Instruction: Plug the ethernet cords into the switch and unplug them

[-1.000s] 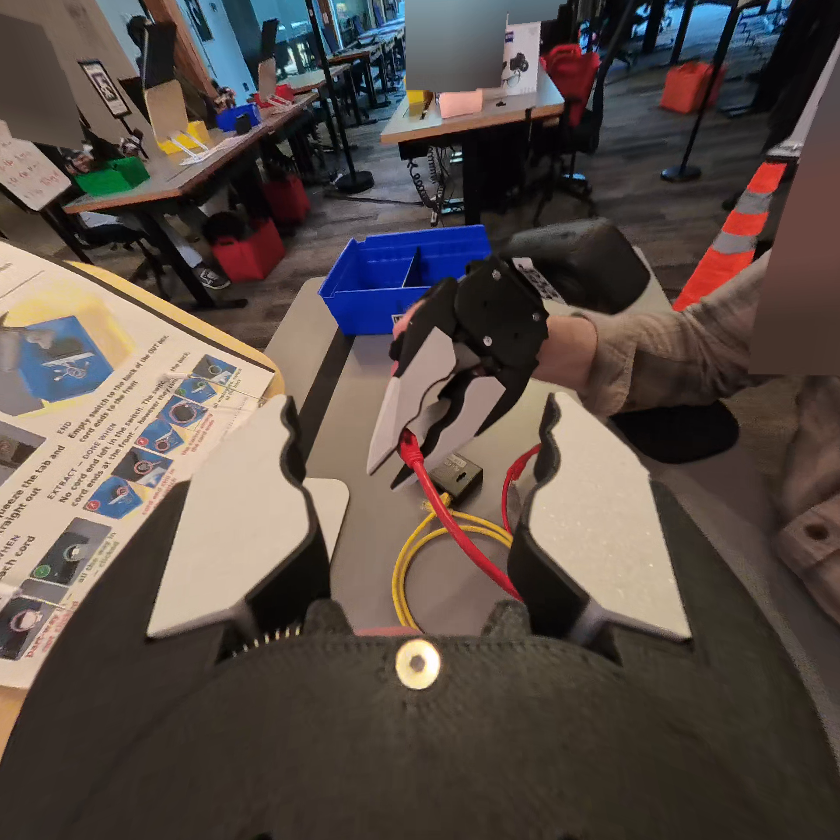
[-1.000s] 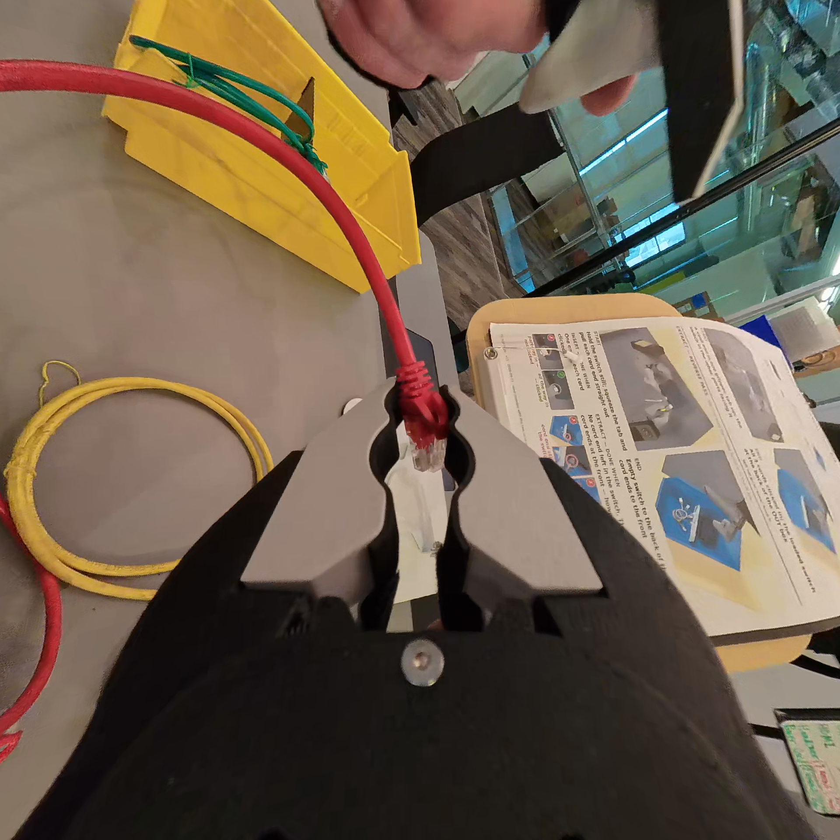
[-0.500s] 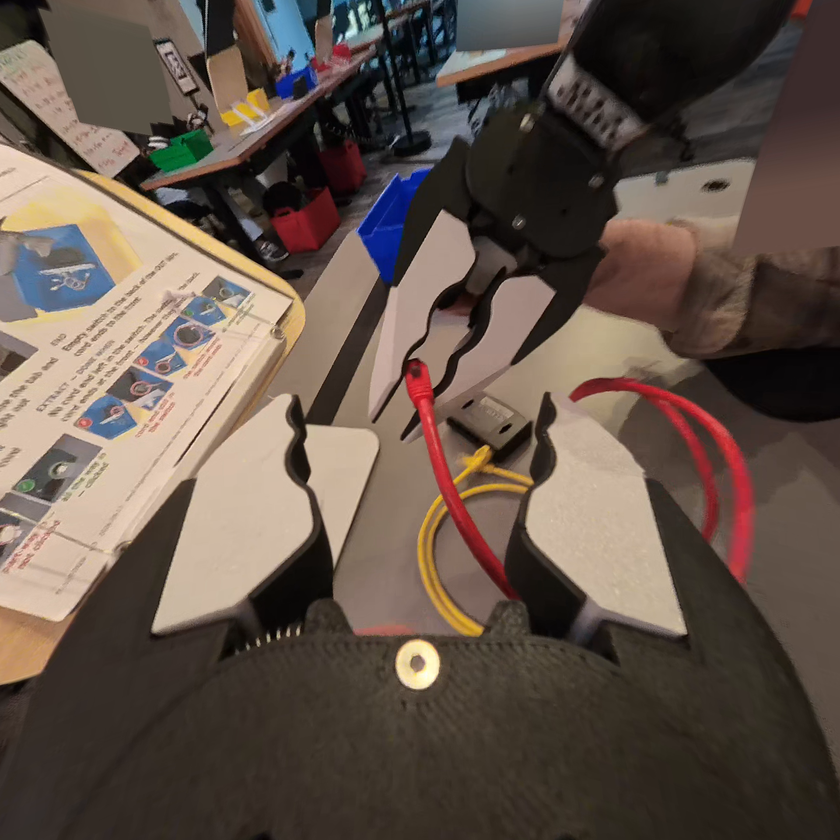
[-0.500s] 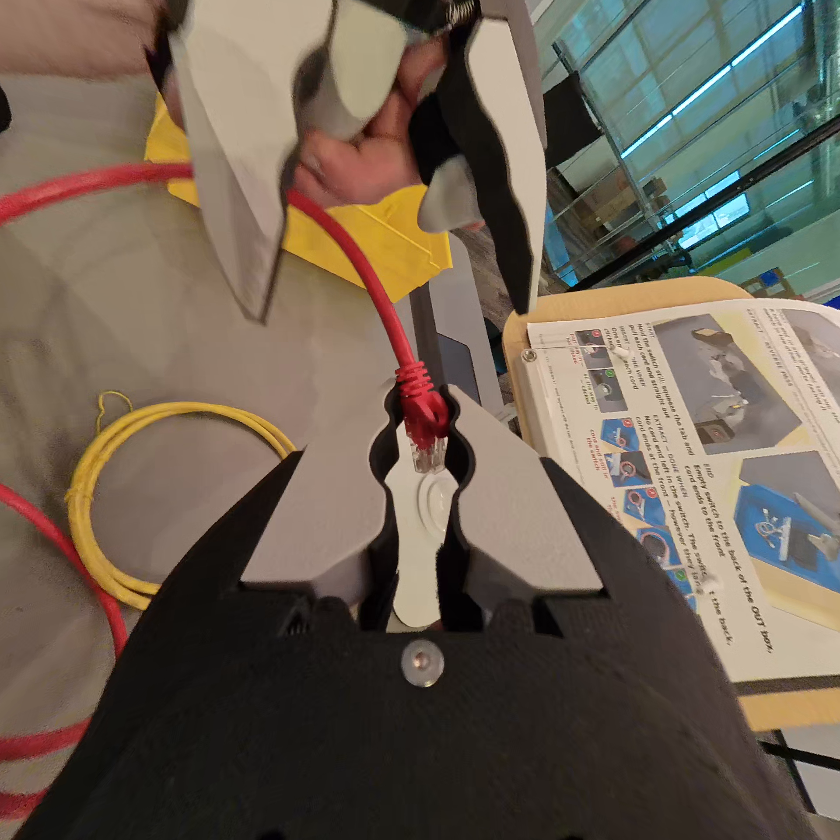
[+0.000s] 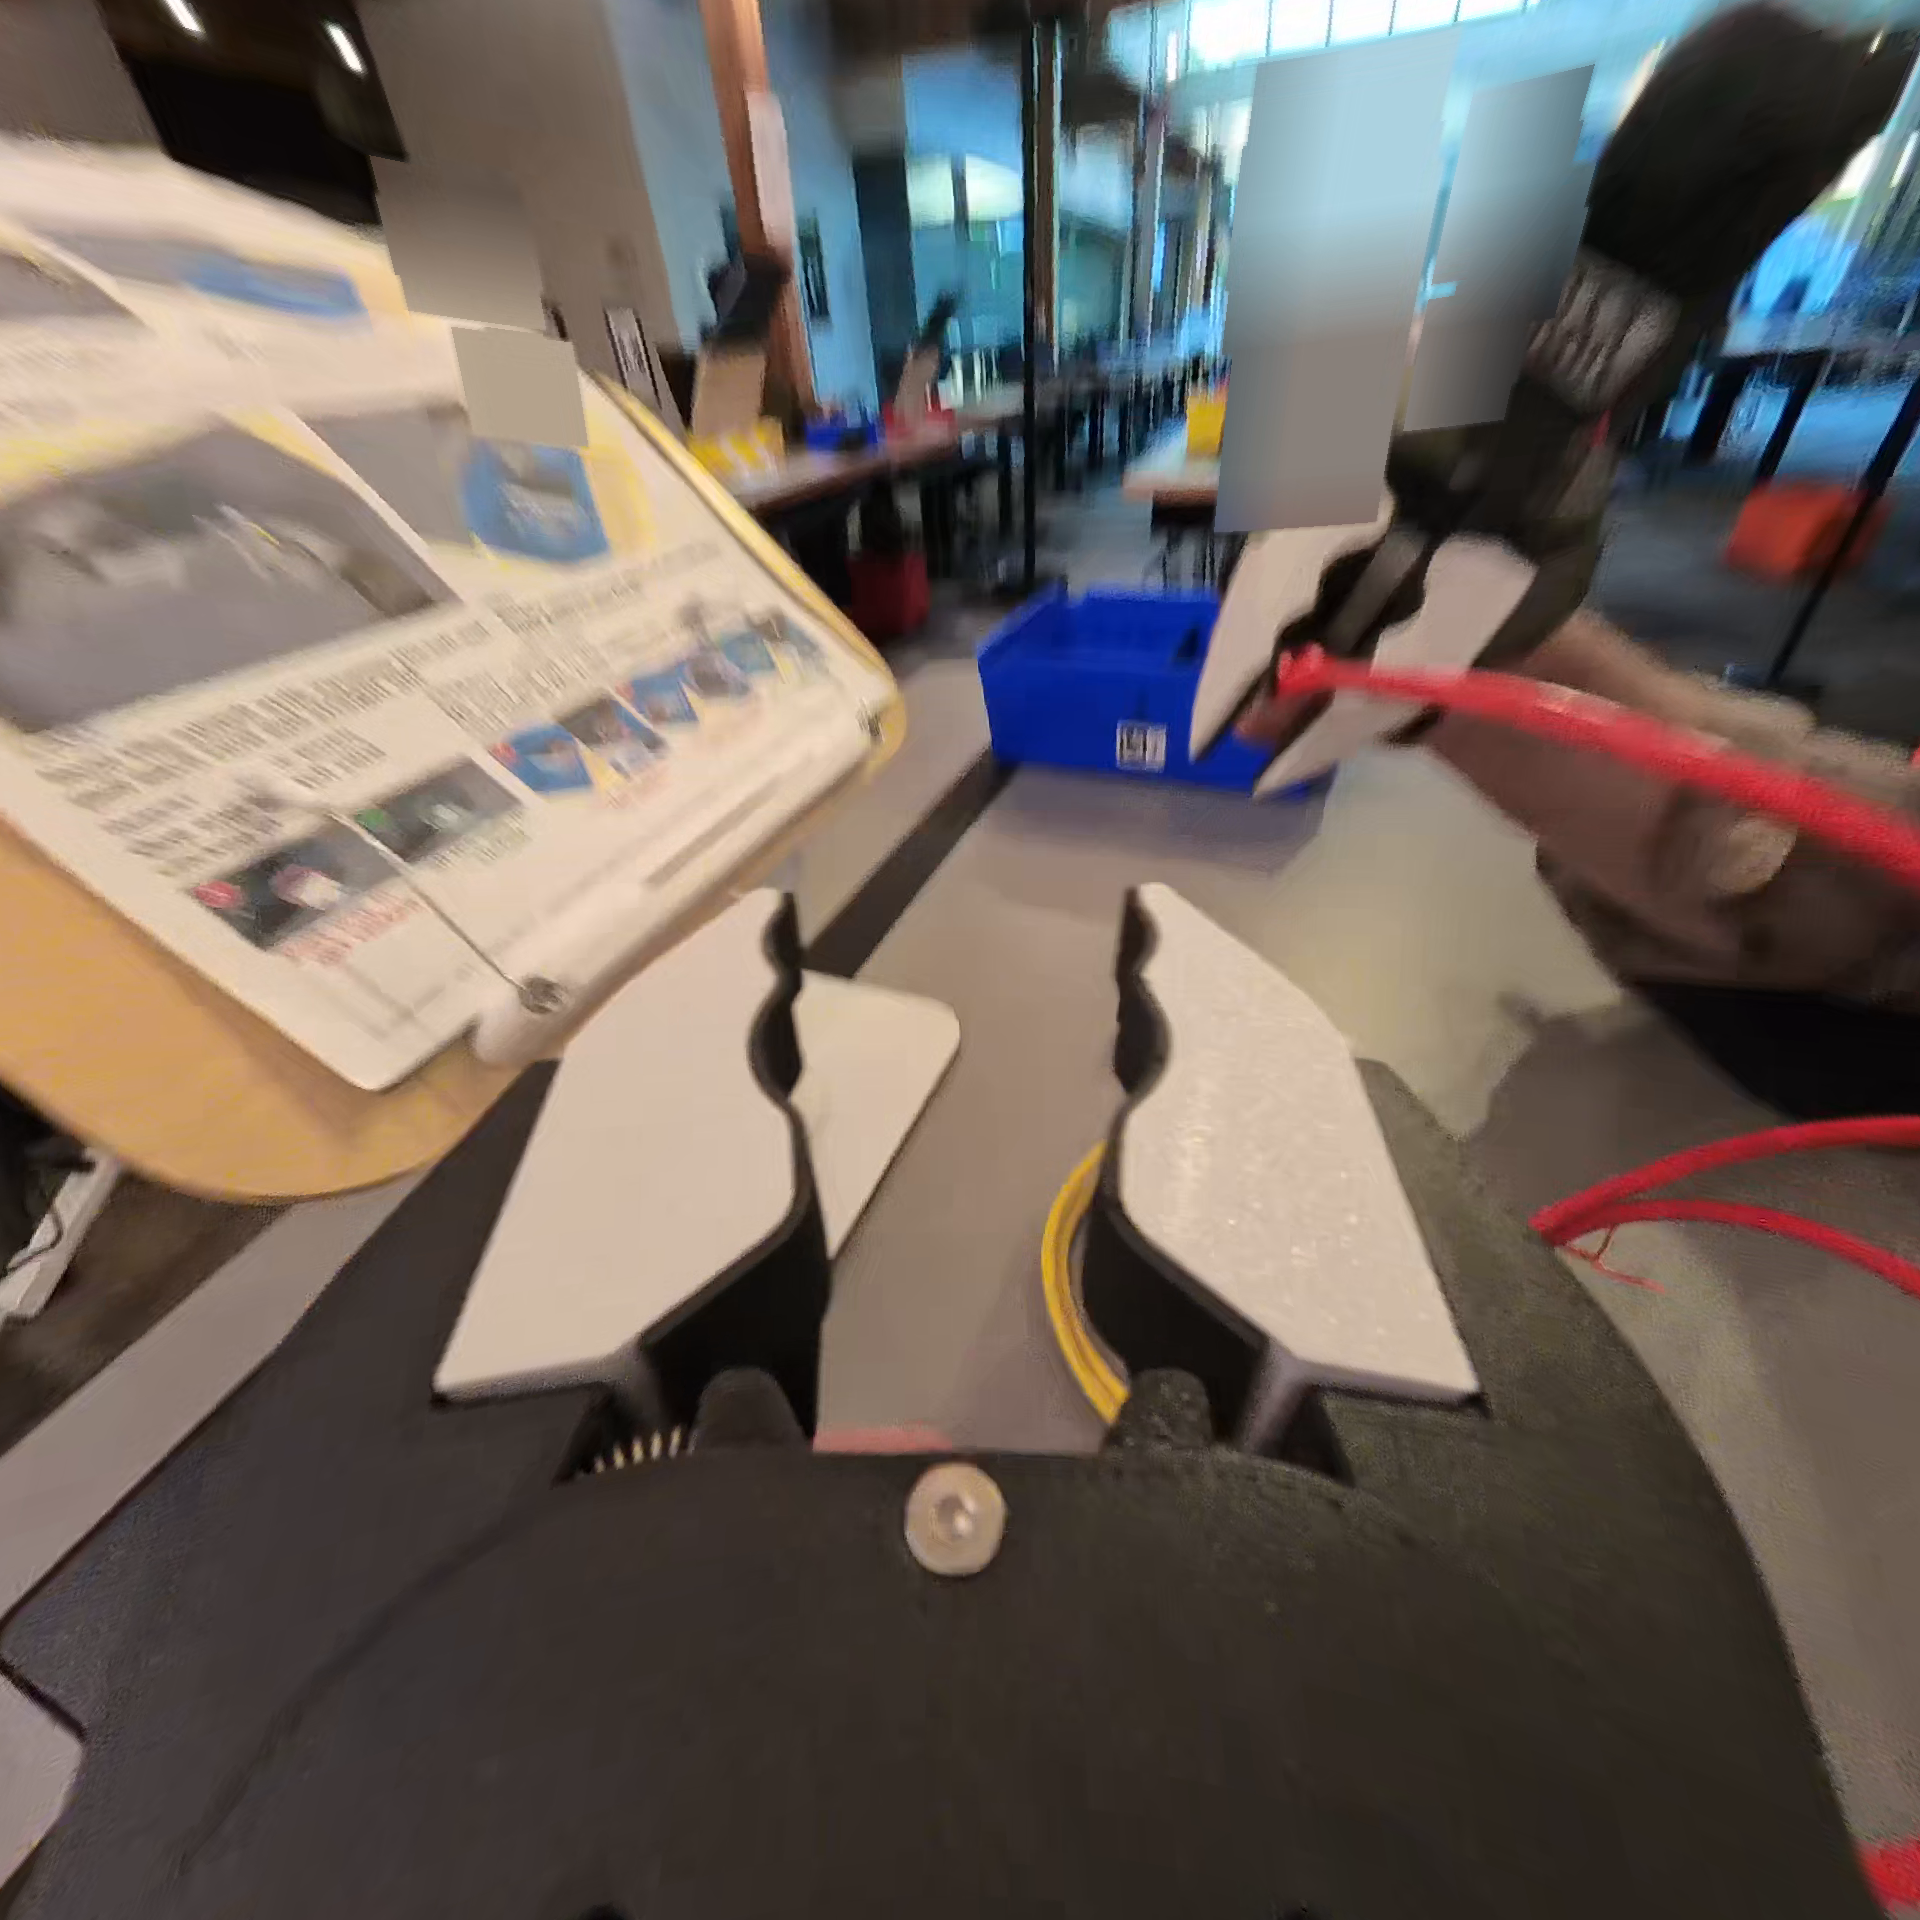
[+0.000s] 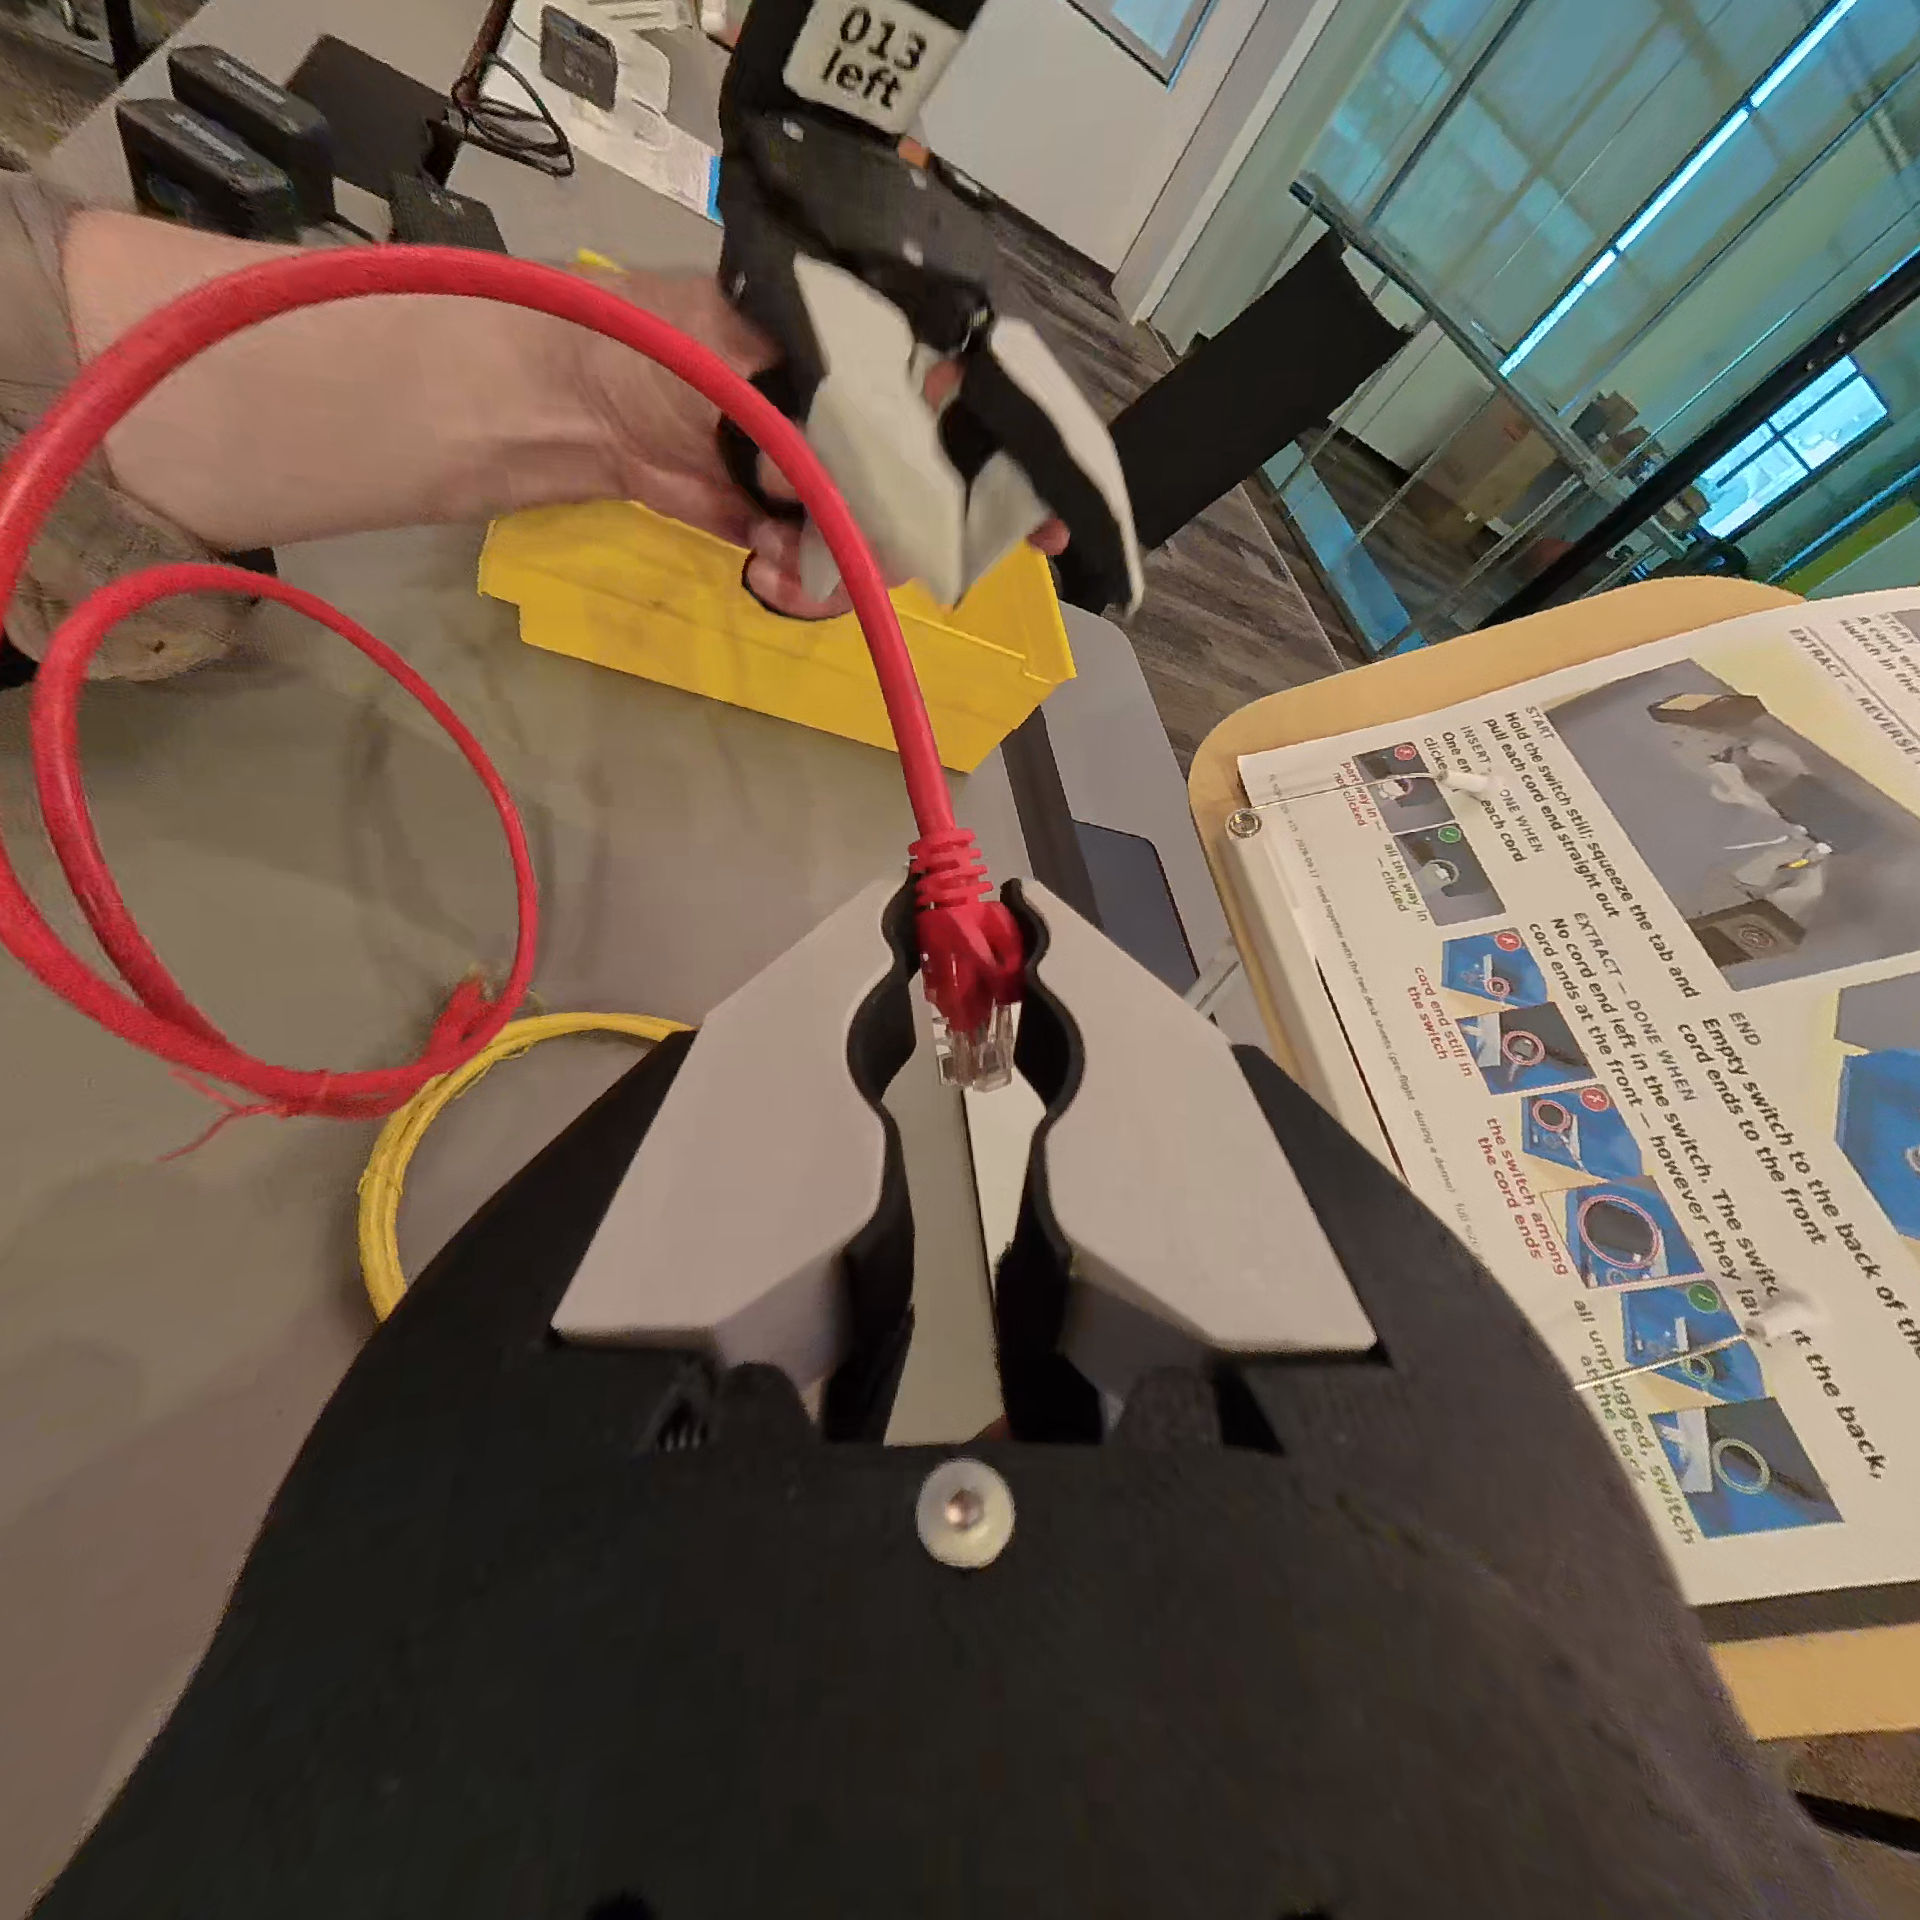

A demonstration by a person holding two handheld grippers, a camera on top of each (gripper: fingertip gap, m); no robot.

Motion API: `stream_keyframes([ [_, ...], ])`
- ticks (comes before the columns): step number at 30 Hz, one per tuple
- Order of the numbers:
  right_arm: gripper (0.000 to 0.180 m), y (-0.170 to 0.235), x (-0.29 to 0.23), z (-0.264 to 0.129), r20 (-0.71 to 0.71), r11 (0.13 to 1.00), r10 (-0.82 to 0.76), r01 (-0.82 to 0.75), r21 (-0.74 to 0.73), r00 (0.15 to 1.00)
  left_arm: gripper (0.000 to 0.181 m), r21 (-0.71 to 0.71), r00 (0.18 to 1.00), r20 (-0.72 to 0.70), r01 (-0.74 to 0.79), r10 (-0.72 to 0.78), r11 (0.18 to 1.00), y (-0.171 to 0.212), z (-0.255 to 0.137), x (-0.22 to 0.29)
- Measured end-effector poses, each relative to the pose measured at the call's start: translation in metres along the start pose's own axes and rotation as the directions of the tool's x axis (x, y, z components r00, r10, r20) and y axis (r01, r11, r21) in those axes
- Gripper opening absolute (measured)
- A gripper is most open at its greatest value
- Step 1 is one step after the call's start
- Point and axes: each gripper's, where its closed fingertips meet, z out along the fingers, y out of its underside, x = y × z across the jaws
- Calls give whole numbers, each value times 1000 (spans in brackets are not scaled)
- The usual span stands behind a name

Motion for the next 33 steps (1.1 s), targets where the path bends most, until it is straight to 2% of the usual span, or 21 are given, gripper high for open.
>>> stream_keyframes([
  [1,11,1,1,1,-9,1000,-5,5,-11,1000,69,-56,1000,-23,-23,21,998,10,12,8],
  [4,11,3,3,3,-41,999,-20,18,-45,999,84,-94,991,-93,-100,92,991,16,41,38],
  [8,11,7,5,6,-78,992,-74,65,-109,994,86,-14,986,-164,-43,40,999,0,61,67],
  [10,11,8,3,8,-86,986,-106,94,-136,991,76,23,982,-186,-13,17,1000,-8,66,76],
  [12,11,8,2,9,-89,982,-122,107,-153,989,56,25,979,-205,-9,14,1000,-9,68,82],
  [15,10,8,1,11,-97,977,-140,122,-174,985,37,58,980,-201,10,1,998,-13,69,82],
  [17,10,9,4,11,-121,974,-150,126,-186,981,11,79,979,-205,22,-6,997,-15,66,79],
  [23,13,5,14,9,-193,969,-190,153,-192,963,9,100,988,-155,22,-6,995,-20,66,74],
  [25,29,2,25,3,-267,960,-241,187,-210,933,8,113,992,-108,69,-57,991,-23,64,65],
  [27,34,1,35,-7,-332,921,-355,266,-284,874,9,138,986,-99,150,-137,979,-28,62,58],
  [30,31,-4,40,-11,-382,866,-478,353,-355,791,8,182,962,-127,260,-240,948,-36,59,55],
  [33,14,-6,42,-10,-417,833,-539,391,-391,732,8,193,949,-124,310,-290,931,-37,61,54],
])
